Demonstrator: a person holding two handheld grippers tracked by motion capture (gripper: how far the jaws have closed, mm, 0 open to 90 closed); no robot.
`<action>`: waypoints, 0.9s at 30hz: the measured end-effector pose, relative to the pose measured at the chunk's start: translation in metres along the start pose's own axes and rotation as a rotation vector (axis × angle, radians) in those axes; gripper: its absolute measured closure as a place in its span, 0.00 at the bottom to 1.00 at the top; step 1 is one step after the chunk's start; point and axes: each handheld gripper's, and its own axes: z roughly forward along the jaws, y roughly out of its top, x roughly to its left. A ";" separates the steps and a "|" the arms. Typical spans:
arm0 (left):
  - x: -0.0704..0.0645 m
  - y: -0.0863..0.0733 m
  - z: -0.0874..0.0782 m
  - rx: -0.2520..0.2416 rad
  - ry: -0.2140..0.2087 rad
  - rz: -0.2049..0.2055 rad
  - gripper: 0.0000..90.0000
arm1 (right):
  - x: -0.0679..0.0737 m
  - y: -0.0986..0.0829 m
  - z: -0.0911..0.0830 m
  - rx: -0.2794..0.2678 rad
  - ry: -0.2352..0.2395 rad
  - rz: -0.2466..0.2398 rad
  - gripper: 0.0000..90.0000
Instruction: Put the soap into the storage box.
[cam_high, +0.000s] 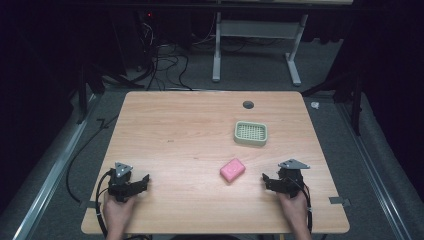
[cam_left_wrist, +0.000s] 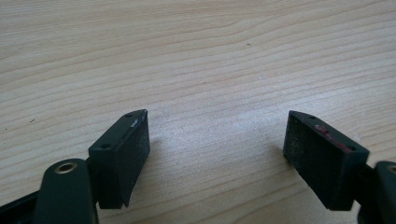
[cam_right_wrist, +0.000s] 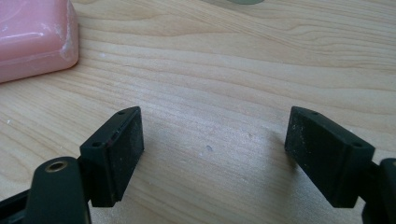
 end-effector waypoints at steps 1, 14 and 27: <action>0.000 0.000 0.000 0.000 0.000 0.000 0.26 | 0.000 0.000 0.000 0.000 0.000 0.000 0.22; 0.000 0.000 0.000 0.000 0.000 0.000 0.26 | 0.000 0.000 0.000 0.000 0.002 0.000 0.22; 0.000 0.000 0.000 0.000 0.000 0.000 0.26 | -0.001 -0.002 -0.002 0.014 0.031 -0.036 0.16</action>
